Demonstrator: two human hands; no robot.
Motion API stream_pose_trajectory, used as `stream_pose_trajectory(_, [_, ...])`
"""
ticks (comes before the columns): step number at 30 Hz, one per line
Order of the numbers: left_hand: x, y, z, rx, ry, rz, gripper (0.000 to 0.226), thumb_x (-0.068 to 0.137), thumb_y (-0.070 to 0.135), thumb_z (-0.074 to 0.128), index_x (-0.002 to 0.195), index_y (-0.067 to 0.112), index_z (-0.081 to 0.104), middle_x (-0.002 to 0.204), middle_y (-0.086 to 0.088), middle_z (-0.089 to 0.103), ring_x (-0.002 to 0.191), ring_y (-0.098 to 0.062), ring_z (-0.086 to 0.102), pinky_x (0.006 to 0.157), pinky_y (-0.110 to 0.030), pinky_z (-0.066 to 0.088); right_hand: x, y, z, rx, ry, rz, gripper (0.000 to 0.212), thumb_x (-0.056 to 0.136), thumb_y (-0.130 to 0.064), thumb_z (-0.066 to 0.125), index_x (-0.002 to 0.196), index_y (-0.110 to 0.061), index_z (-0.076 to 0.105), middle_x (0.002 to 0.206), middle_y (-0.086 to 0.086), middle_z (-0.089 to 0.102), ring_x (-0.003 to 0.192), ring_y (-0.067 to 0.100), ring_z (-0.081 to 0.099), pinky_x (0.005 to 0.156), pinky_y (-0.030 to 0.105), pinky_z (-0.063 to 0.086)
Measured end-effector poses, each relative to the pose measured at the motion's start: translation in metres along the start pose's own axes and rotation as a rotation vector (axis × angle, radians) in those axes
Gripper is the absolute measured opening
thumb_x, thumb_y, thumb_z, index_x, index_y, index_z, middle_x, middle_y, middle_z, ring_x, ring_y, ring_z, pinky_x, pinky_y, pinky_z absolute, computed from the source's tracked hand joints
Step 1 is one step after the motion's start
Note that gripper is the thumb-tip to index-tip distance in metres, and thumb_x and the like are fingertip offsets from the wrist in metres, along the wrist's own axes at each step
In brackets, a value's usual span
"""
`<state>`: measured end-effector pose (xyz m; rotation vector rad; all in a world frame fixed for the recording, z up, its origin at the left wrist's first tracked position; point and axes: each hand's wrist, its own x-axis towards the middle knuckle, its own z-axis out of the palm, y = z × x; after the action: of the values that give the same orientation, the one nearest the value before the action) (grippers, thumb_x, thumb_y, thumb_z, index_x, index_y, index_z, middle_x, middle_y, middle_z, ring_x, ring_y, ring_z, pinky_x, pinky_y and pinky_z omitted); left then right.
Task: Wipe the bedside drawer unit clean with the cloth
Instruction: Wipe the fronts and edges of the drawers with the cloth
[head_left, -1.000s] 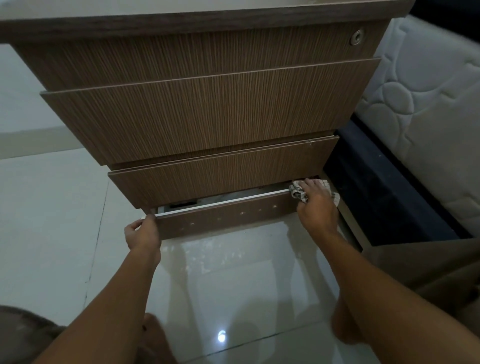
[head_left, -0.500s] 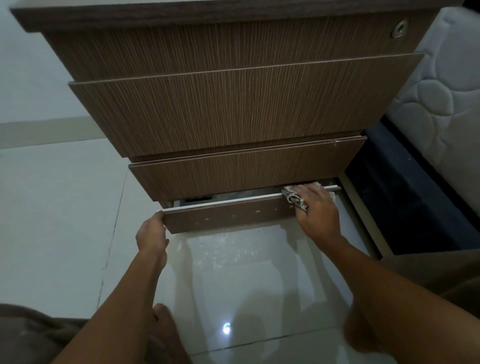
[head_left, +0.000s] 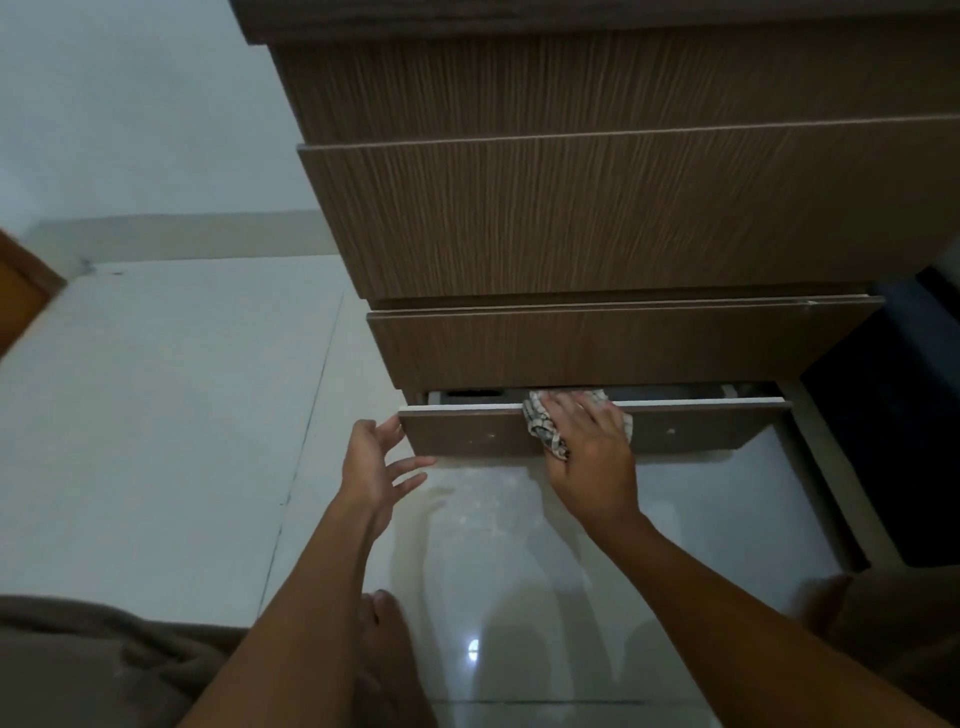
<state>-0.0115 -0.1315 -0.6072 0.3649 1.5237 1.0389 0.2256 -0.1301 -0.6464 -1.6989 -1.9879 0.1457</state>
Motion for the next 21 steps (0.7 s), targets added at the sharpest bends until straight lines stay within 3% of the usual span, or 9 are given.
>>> stream_pose_trajectory(4, [0.001, 0.003, -0.006, -0.024, -0.018, -0.04, 0.058, 0.1, 0.048, 0.018, 0.132, 0.022, 0.057, 0.143, 0.0, 0.053, 0.097, -0.036, 0.07, 0.09, -0.045, 0.052, 0.004, -0.047, 0.019, 0.031, -0.036, -0.029, 0.057, 0.079, -0.024, 0.044, 0.135, -0.017, 0.055, 0.134, 0.003, 0.058, 0.128, 0.024, 0.048, 0.115, 0.048, 0.025])
stream_pose_trajectory(7, [0.001, 0.004, -0.008, -0.044, -0.046, -0.051, 0.062, 0.099, 0.047, 0.015, 0.133, 0.019, 0.058, 0.142, -0.001, 0.053, 0.098, -0.037, 0.069, 0.088, -0.044, 0.05, 0.008, -0.083, 0.033, 0.057, -0.071, -0.044, 0.061, 0.076, -0.017, 0.065, 0.136, -0.016, 0.054, 0.135, 0.004, 0.058, 0.13, 0.024, 0.048, 0.116, 0.048, 0.022])
stream_pose_trajectory(10, [0.0, 0.005, -0.009, -0.08, -0.068, -0.07, 0.065, 0.098, 0.048, 0.013, 0.132, 0.018, 0.058, 0.14, -0.001, 0.055, 0.1, -0.036, 0.066, 0.089, -0.044, 0.049, 0.011, -0.112, 0.044, 0.068, -0.107, -0.07, 0.067, 0.074, -0.019, 0.074, 0.137, -0.015, 0.052, 0.137, 0.005, 0.056, 0.132, 0.025, 0.047, 0.116, 0.049, 0.023])
stream_pose_trajectory(13, [0.001, 0.004, -0.012, -0.152, -0.094, -0.099, 0.067, 0.096, 0.051, 0.013, 0.129, 0.018, 0.06, 0.134, -0.003, 0.06, 0.109, -0.033, 0.06, 0.086, -0.043, 0.049, 0.015, -0.132, 0.047, 0.102, -0.188, -0.098, 0.066, 0.082, -0.017, 0.068, 0.143, -0.017, 0.045, 0.146, 0.002, 0.047, 0.14, 0.022, 0.035, 0.12, 0.043, 0.012])
stream_pose_trajectory(15, [0.002, 0.003, -0.013, -0.202, -0.102, -0.11, 0.067, 0.094, 0.052, 0.013, 0.128, 0.018, 0.06, 0.128, -0.005, 0.063, 0.113, -0.031, 0.058, 0.091, -0.045, 0.046, 0.02, -0.14, 0.043, 0.178, -0.247, -0.134, 0.065, 0.082, -0.009, 0.063, 0.143, -0.018, 0.044, 0.148, 0.0, 0.045, 0.142, 0.018, 0.031, 0.12, 0.039, 0.007])
stream_pose_trajectory(18, [0.002, 0.004, -0.013, -0.229, -0.077, -0.106, 0.067, 0.094, 0.05, 0.014, 0.119, 0.016, 0.065, 0.116, -0.01, 0.068, 0.106, -0.028, 0.06, 0.089, -0.044, 0.047, 0.025, -0.14, 0.028, 0.379, -0.347, -0.209, 0.066, 0.075, 0.002, 0.055, 0.138, -0.02, 0.052, 0.143, -0.003, 0.051, 0.137, 0.014, 0.038, 0.117, 0.038, 0.021])
stream_pose_trajectory(21, [0.004, 0.003, -0.014, -0.22, -0.072, -0.096, 0.073, 0.094, 0.054, 0.012, 0.116, 0.011, 0.067, 0.118, -0.01, 0.066, 0.1, -0.03, 0.06, 0.09, -0.046, 0.049, 0.018, -0.13, 0.019, 0.425, -0.183, -0.036, 0.06, 0.083, -0.001, 0.058, 0.137, -0.025, 0.051, 0.138, -0.005, 0.056, 0.125, 0.019, 0.051, 0.104, 0.038, 0.042])
